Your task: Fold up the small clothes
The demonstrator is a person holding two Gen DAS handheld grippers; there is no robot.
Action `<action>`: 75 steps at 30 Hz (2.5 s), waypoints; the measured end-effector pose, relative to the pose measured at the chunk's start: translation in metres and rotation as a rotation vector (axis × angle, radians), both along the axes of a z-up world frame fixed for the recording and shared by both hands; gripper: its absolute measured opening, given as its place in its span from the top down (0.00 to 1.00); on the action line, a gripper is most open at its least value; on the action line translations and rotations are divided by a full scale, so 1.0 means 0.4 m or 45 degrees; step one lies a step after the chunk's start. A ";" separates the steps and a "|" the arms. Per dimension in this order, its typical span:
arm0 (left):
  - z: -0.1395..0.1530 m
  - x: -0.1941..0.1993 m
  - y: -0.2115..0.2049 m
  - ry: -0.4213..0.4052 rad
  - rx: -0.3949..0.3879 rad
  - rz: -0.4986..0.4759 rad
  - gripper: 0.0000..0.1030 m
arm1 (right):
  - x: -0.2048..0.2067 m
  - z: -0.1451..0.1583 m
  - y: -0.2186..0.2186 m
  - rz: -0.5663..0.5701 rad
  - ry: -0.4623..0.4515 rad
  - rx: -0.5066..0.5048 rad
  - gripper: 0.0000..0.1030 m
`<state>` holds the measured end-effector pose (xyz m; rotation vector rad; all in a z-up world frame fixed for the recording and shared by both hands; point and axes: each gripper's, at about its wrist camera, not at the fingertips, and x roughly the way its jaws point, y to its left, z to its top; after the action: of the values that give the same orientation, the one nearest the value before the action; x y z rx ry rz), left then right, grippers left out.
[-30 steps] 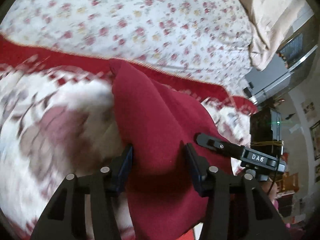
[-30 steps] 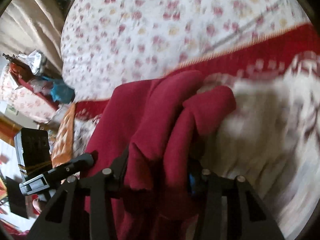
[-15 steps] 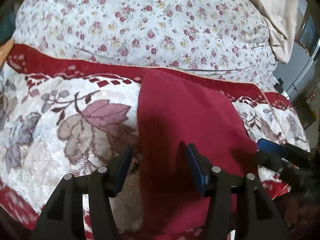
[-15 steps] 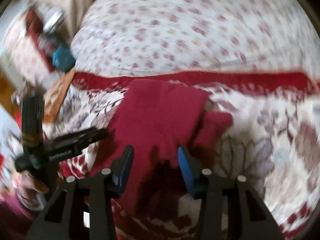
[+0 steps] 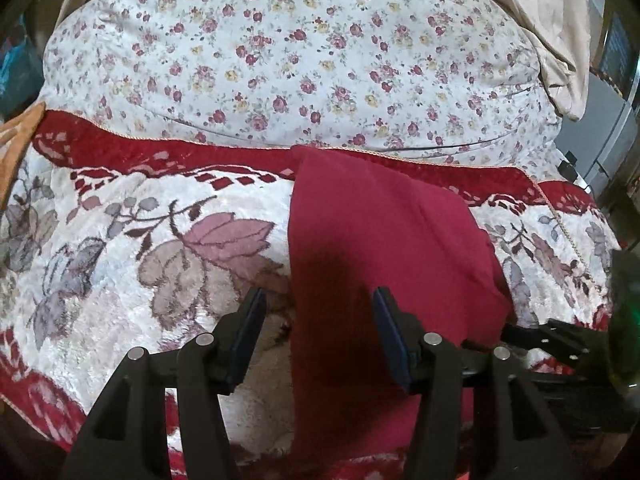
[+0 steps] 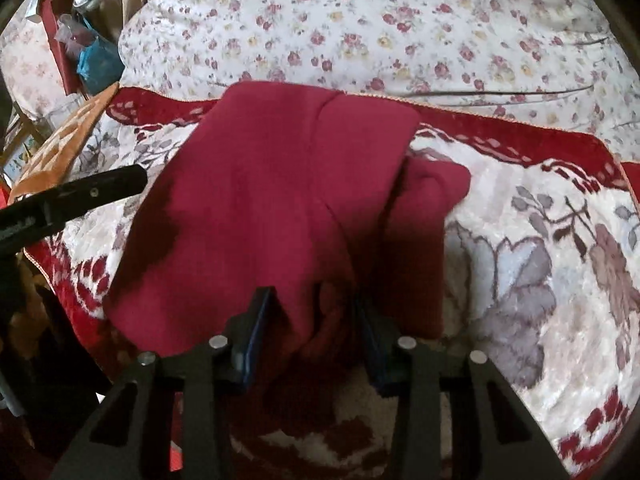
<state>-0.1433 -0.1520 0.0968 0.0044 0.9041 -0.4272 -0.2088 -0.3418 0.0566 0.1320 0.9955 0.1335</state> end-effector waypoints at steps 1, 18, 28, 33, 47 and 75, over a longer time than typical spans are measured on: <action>0.001 0.000 0.002 -0.002 0.004 0.003 0.68 | -0.010 0.013 -0.002 0.003 -0.011 0.005 0.58; 0.028 -0.044 0.005 -0.152 0.111 0.021 0.68 | -0.019 -0.010 0.059 0.061 -0.058 -0.004 0.63; 0.100 -0.077 0.007 -0.320 0.111 0.046 0.68 | -0.072 0.182 0.040 -0.100 -0.309 -0.073 0.21; 0.120 -0.082 0.020 -0.349 0.078 0.064 0.68 | -0.066 0.218 0.053 -0.168 -0.361 -0.143 0.11; 0.090 -0.059 0.035 -0.276 0.069 0.086 0.68 | -0.047 0.181 0.056 -0.230 -0.287 -0.115 0.10; 0.060 -0.049 0.039 -0.253 0.094 0.103 0.68 | -0.021 0.132 0.051 -0.228 -0.216 -0.098 0.10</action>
<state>-0.1631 -0.1364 0.1207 0.0760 0.7210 -0.3116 -0.2171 -0.3215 0.1095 0.1368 0.8145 -0.0570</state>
